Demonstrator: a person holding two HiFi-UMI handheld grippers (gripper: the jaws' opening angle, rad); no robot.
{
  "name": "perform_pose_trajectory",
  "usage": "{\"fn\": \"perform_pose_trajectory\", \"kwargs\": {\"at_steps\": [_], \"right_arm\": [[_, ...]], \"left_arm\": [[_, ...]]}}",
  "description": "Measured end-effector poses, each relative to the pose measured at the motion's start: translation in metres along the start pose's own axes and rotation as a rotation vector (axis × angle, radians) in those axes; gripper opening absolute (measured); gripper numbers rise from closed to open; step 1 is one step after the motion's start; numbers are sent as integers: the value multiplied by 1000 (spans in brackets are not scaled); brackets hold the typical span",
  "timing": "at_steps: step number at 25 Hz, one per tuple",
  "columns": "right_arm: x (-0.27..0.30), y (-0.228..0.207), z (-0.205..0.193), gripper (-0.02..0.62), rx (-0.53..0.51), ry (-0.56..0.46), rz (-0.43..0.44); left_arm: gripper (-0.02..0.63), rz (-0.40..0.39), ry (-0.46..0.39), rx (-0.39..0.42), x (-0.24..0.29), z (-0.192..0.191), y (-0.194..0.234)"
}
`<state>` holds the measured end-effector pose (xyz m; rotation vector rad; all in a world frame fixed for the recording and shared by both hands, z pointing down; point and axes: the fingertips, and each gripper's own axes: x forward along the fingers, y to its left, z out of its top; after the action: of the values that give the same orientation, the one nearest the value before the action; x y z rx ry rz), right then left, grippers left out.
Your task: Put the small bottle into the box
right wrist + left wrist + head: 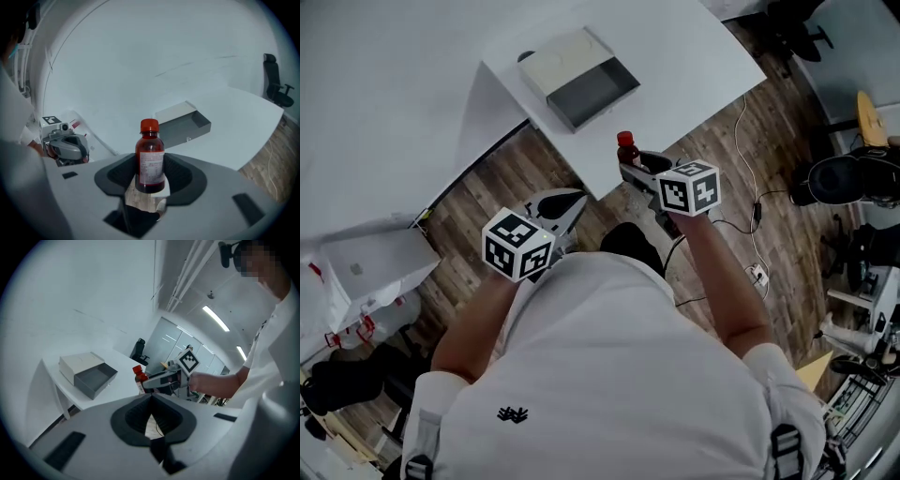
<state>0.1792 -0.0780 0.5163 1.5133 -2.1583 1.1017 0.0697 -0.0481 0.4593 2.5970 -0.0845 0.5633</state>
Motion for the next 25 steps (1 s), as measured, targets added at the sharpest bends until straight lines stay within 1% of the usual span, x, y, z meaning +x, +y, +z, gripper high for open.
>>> {"fn": "perform_pose_trajectory", "kwargs": {"at_steps": [2,5,7,10,13,16,20,25], "right_arm": [[18,-8,15,193,-26,30,15],[40,-26,42,193,-49,53,40],[53,-40,56,193,-55,83,60],[87,-58,71,193,-84,161,87],[118,-74,79,193,-94,215,102],[141,-92,91,193,-100,249,107],[166,-107,101,193,-118,291,113],[190,-116,103,193,-148,353,113]], "left_arm": [[5,37,-19,-5,-6,4,10],[5,133,-51,-18,-11,13,31],[5,192,-90,-52,-13,21,37],[5,283,-138,-109,-17,26,57],[5,354,-172,-148,-24,28,75],[5,407,-184,-174,-23,31,86],[5,447,-188,-190,-16,36,88],[5,501,-212,-223,-15,42,97]]}}
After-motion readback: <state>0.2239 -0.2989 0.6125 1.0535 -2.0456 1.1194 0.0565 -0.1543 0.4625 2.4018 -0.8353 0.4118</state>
